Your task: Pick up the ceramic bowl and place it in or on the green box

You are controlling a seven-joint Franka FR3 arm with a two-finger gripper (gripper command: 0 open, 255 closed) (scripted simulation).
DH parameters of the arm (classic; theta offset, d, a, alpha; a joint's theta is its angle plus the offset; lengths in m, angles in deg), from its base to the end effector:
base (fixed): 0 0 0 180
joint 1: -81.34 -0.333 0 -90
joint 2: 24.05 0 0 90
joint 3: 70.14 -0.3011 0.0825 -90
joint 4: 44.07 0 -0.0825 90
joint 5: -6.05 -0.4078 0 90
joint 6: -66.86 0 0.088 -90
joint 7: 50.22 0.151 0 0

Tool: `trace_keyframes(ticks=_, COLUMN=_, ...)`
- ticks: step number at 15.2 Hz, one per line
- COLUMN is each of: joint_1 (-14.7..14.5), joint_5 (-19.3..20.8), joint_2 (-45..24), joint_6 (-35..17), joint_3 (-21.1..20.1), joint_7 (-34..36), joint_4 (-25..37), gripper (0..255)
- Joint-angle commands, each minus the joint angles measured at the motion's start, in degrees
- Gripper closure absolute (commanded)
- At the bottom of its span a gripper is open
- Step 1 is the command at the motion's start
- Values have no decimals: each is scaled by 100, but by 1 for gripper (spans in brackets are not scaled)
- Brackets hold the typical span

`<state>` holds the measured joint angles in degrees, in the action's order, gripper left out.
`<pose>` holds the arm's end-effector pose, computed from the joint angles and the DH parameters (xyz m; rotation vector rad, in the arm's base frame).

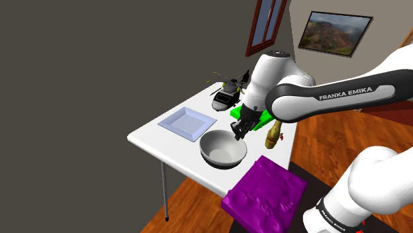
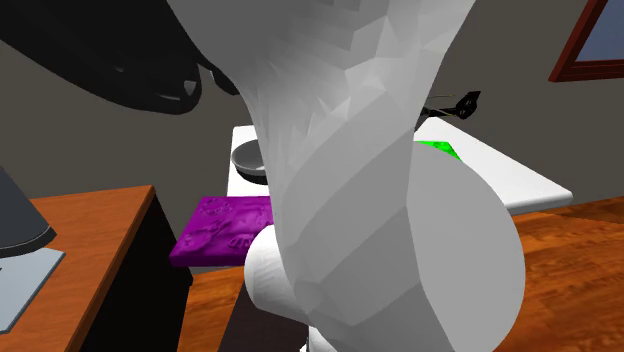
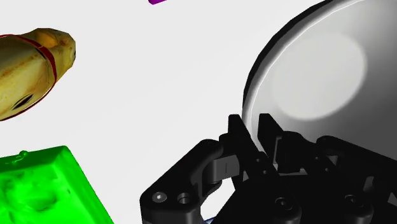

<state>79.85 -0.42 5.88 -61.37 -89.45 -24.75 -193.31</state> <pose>0.4030 0.1464 0.3601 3.1039 -0.2750 0.2386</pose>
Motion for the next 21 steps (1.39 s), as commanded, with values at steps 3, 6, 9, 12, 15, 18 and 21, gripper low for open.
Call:
trace_keyframes(ticks=3, joint_1=0, joint_5=0, joint_2=-2, joint_6=1, joint_3=-1, joint_7=0, joint_4=0, gripper=255)
trace_keyframes(ticks=6, joint_1=-1, joint_5=0, joint_2=-1, joint_6=-1, joint_3=0, joint_7=0, joint_4=-2, gripper=255)
trace_keyframes(ticks=9, joint_1=-5, joint_5=4, joint_2=99, joint_6=263, joint_3=43, joint_7=-22, joint_4=163, gripper=255)
trace_keyframes(ticks=12, joint_1=-4, joint_5=12, joint_2=183, joint_6=520, joint_3=83, joint_7=-41, joint_4=337, gripper=255)
trace_keyframes(ticks=15, joint_1=-1, joint_5=23, joint_2=252, joint_6=772, joint_3=120, joint_7=-58, joint_4=521, gripper=255)
trace_keyframes(ticks=18, joint_1=4, joint_5=36, joint_2=306, joint_6=1018, joint_3=155, joint_7=-73, joint_4=714, gripper=255)
trace_keyframes(ticks=21, joint_1=11, joint_5=50, joint_2=346, joint_6=1260, joint_3=188, joint_7=-85, joint_4=917, gripper=255)
